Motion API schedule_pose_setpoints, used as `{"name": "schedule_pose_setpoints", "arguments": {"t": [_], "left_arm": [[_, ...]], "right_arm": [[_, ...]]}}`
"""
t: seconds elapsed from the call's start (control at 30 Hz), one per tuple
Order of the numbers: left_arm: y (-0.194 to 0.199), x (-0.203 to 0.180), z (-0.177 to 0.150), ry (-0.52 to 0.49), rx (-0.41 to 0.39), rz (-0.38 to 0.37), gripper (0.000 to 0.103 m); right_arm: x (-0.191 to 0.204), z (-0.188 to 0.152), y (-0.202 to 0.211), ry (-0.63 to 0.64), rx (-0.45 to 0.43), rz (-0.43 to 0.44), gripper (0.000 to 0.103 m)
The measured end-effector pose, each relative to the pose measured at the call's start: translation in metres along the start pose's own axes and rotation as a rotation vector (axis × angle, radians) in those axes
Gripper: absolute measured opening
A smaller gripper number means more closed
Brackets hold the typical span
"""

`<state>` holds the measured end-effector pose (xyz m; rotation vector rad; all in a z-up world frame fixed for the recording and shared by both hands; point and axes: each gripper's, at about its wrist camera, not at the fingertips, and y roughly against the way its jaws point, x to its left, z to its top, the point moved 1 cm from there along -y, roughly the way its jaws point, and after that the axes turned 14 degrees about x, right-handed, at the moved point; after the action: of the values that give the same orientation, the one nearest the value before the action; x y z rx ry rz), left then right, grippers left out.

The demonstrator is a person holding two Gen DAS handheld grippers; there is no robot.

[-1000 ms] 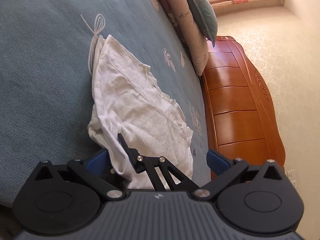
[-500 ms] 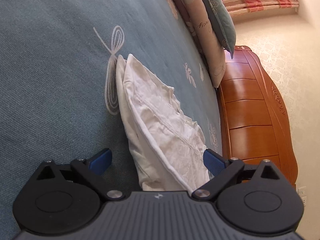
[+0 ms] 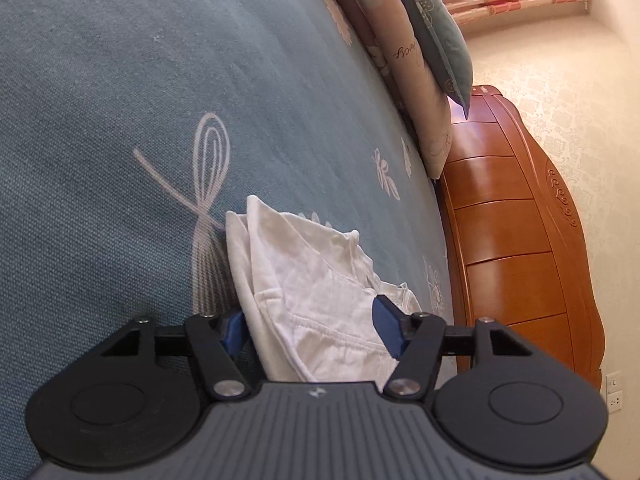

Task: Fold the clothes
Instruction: 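Close the left gripper on the folded shirt edge, then lift the shirt edge with the left gripper and fold it over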

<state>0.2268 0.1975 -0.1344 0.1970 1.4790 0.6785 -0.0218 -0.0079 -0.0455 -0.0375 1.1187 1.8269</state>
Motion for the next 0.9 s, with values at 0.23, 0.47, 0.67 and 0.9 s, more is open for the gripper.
{"name": "schedule_pose_setpoints", "arguments": {"t": [0.23,0.47,0.67,0.9], "left_arm": [[0.001,0.005,-0.001,-0.021,0.009,0.043,0.026],[0.000,-0.008,0.000,-0.031,0.015,0.154,0.011],[-0.002,-0.041,0.001,-0.083,0.009,0.267,0.010],[0.004,-0.081,-0.005,-0.151,-0.006,0.302,0.010]], "right_arm": [[-0.002,-0.002,-0.008,-0.002,0.007,0.016,0.008],[0.001,-0.004,-0.013,-0.003,0.018,0.040,0.008],[0.000,-0.006,-0.011,-0.027,0.013,0.068,0.007],[-0.010,-0.014,-0.010,-0.116,0.007,0.152,0.007]]}}
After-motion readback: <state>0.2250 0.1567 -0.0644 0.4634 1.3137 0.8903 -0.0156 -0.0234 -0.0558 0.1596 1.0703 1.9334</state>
